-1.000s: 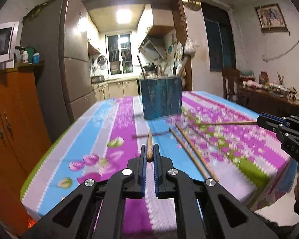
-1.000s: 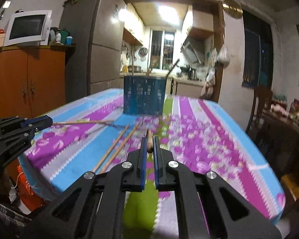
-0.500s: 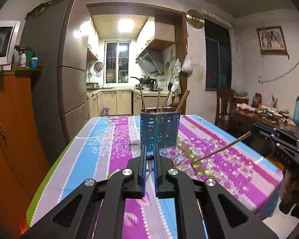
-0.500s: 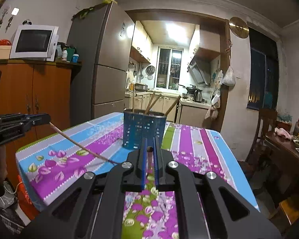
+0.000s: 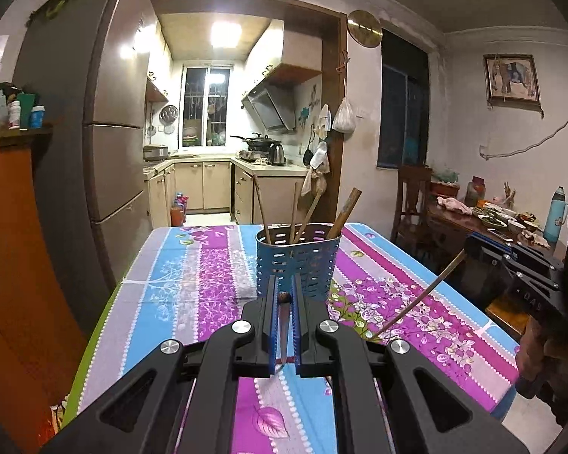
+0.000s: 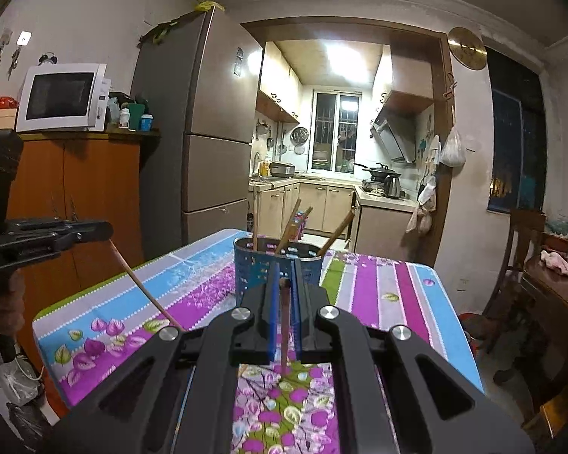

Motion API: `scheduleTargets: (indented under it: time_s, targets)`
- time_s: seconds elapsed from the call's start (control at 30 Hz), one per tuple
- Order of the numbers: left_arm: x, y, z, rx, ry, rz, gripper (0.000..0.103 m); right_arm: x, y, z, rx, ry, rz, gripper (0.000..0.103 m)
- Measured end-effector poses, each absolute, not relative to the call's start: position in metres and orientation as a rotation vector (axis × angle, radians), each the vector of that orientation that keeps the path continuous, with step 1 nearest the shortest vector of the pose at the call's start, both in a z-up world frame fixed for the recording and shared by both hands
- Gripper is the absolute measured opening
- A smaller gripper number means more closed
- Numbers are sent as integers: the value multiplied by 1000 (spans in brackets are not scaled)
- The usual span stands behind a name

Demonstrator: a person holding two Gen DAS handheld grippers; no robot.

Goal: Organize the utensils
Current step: 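Carry the left tool's chopstick to the blue holder while the right tool carries its chopstick there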

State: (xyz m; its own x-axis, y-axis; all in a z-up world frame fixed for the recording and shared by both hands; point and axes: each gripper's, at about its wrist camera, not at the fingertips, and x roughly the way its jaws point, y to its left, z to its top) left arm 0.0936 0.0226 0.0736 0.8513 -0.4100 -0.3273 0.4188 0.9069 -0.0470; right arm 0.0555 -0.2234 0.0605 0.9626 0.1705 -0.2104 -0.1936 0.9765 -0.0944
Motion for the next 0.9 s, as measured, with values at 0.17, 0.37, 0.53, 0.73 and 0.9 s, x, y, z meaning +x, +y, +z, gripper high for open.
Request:
scheduleTargets:
  time_s: [0.17, 0.37, 0.53, 0.73, 0.9]
  targets:
    - [108, 21, 82, 15, 357, -451, 8, 68, -223, 73, -111, 202, 208, 5]
    - [108, 16, 94, 32, 339, -465, 8, 75, -221, 83, -106, 202, 221, 5]
    - [104, 12, 105, 41, 314, -480, 8, 73, -223, 88, -109, 193, 224, 5]
    - [101, 3, 132, 35, 233, -488, 8, 74, -225, 108, -108, 165, 230, 5]
    - [112, -9, 167, 28, 127, -484, 8, 86, -228, 143, -87, 90, 223, 5]
